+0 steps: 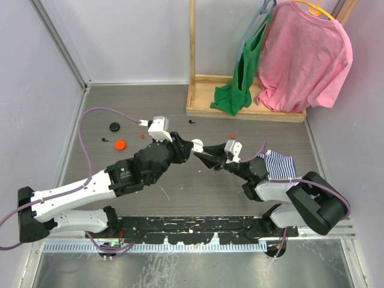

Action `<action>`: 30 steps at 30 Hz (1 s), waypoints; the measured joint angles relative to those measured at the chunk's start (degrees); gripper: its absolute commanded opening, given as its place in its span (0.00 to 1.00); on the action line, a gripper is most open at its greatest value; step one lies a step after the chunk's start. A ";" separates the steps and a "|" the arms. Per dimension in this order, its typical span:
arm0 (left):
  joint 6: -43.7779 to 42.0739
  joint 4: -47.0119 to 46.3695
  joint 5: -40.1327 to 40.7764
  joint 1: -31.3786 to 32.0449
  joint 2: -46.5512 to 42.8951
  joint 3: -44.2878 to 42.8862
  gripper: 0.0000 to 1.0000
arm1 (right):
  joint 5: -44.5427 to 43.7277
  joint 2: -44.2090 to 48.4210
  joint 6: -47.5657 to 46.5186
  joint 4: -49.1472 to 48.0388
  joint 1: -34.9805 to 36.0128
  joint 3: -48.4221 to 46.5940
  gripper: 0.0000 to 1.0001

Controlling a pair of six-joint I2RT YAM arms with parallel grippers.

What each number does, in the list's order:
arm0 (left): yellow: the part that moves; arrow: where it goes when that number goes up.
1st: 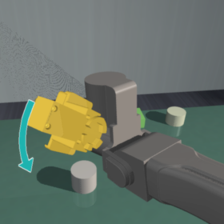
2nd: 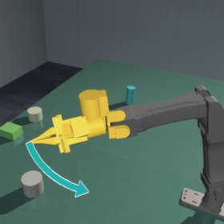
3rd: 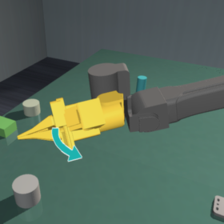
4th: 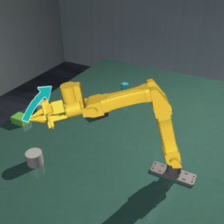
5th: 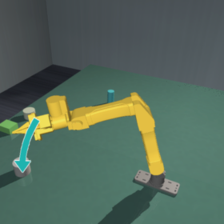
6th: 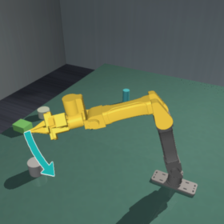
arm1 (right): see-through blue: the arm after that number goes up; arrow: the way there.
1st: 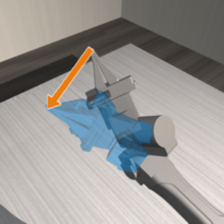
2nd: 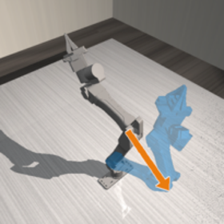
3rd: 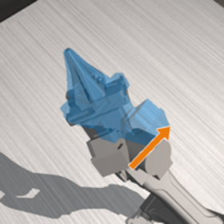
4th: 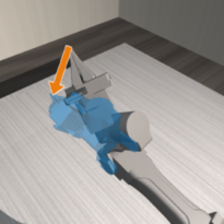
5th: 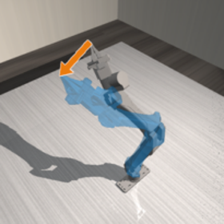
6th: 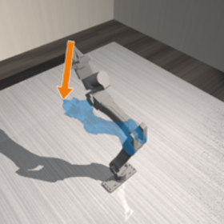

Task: Insert the wireless bluetooth earbuds into the charging case
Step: Place the earbud in the charging case.

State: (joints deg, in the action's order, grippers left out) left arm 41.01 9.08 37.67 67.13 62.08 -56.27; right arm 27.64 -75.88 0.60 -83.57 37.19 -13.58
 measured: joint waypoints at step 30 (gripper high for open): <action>0.07 0.46 -18.97 -9.90 1.46 0.96 0.21 | 2.69 0.00 1.07 -0.09 0.00 0.00 0.09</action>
State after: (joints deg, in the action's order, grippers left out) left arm 41.08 9.54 18.70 57.23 63.55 -55.31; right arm 30.33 -75.88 1.67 -83.66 37.19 -13.58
